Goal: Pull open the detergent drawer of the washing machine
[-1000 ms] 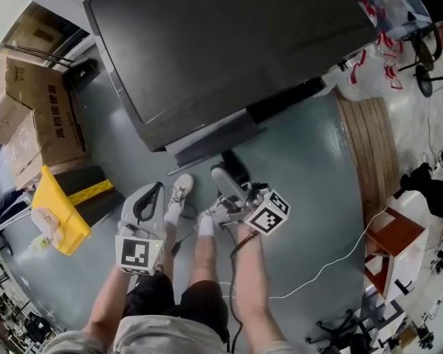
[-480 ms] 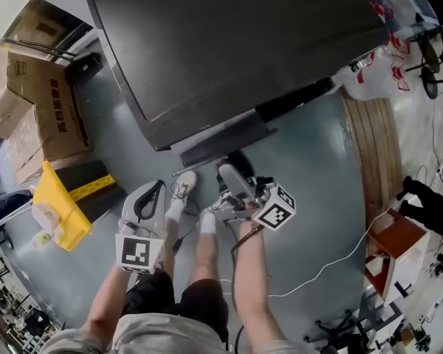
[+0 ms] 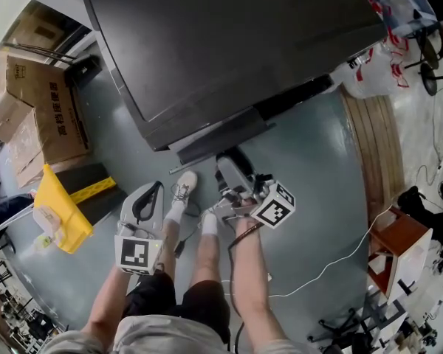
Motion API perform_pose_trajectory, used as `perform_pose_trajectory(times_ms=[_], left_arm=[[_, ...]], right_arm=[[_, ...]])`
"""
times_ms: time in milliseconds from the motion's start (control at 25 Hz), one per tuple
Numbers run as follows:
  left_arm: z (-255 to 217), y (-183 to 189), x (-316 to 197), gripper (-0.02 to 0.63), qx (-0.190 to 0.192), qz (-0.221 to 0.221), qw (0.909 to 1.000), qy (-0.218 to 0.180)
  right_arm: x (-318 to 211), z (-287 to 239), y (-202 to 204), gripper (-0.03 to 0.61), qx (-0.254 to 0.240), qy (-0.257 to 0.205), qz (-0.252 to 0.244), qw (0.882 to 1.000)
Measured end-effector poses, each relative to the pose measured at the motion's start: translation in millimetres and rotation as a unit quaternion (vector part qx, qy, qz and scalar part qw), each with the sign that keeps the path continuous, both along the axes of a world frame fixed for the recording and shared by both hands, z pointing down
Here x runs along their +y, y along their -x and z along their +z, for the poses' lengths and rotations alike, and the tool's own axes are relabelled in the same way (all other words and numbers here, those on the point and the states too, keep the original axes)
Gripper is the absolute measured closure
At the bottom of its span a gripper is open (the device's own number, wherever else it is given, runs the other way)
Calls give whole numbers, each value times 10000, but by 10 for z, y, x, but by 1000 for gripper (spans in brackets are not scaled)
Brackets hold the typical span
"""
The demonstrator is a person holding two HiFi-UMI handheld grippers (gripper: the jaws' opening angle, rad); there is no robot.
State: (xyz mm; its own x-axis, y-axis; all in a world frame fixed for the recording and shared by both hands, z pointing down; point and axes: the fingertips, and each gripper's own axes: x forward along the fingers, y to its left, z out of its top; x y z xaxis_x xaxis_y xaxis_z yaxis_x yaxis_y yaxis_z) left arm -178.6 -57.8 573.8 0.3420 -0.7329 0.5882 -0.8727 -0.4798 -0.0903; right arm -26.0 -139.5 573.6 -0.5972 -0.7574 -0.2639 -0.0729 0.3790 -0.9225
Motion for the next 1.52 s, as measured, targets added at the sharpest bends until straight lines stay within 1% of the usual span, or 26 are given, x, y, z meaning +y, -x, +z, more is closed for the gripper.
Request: perform_pose_trajectory(times_ms=[200,480,600,840,1040,1160,1280,1520], left_arm=[[-6,3,17,603,-51,29,10000,29],[-6,38,-15,603,-49,30,10000,0],[-9,25,-14,603,-68,85,9999,30],[-26,-7,-47,603,22,-71,10000,-8],[-45,-87,14,603,42,117,9999,-99],[-75,-123,45,603,36,75,10000,-39],[-109,-202,91,603,48,266,9996,-92],[-155,-280,148,603,108,284,9994,-183]], right_arm=[[9,20,-17,331,-160,-62,-1,9999],[71,31,-42,352,-176,-147,-72,9997],[126,42,-63,354,-172,-148,-81,9997],[234,75,-129,356,-190,-127,-61,9997],[416,53,-268,356,-184,-124,-57,9997],[550,52,-351,355,-203,-115,-54,9997],[680,53,-430,355,-219,-111,-79,9997],[922,50,-575,354,-218,-96,-91,9997]])
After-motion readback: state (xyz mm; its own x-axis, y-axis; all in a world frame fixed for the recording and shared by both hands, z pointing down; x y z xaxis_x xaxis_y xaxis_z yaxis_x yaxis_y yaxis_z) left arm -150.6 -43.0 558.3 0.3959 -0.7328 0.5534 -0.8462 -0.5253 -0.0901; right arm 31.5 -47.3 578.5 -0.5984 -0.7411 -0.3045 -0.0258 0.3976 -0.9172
